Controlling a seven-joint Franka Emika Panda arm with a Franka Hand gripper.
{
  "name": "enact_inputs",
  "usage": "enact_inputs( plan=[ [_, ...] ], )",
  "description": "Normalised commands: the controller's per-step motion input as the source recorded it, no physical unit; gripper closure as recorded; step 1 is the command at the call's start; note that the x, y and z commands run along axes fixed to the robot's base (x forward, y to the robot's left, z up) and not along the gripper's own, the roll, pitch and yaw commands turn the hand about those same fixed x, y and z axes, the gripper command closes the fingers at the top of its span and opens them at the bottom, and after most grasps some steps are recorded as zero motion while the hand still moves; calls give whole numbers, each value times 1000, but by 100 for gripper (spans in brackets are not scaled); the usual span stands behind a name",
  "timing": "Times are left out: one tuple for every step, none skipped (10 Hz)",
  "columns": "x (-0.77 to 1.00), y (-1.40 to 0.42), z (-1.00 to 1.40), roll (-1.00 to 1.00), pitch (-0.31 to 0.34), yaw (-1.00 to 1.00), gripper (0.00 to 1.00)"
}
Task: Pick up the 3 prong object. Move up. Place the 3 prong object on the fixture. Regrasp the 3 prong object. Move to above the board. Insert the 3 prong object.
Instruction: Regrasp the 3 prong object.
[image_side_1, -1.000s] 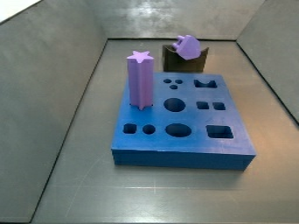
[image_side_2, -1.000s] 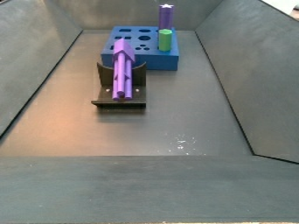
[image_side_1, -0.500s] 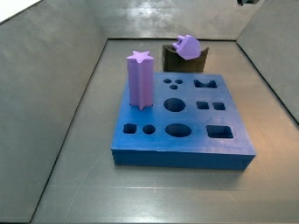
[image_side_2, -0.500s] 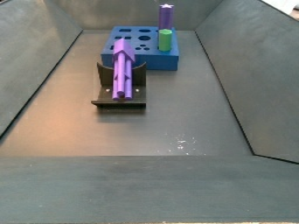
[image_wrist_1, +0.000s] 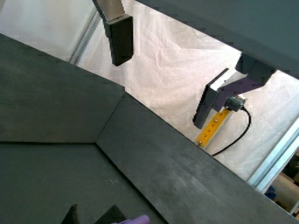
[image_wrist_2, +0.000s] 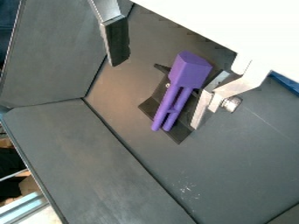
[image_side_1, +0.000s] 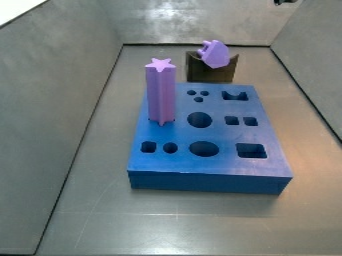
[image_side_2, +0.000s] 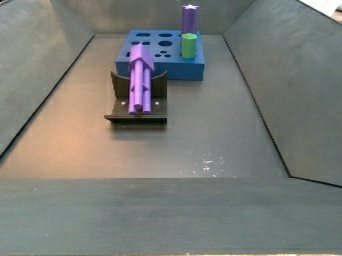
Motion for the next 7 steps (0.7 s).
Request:
enact_inputs(
  plan=[
    [728,-59,-29,175,12,100,0],
    [721,-56,-34,167,23,88,0],
    [718,-55,-36,163,27,85,0],
    [711,-55,-39,156,36,83,0],
    [705,-56,-40,150,44,84,0],
    [697,-56,-38,142,54,87,0],
    [693,-56,-36,138,59,89,0]
  ],
)
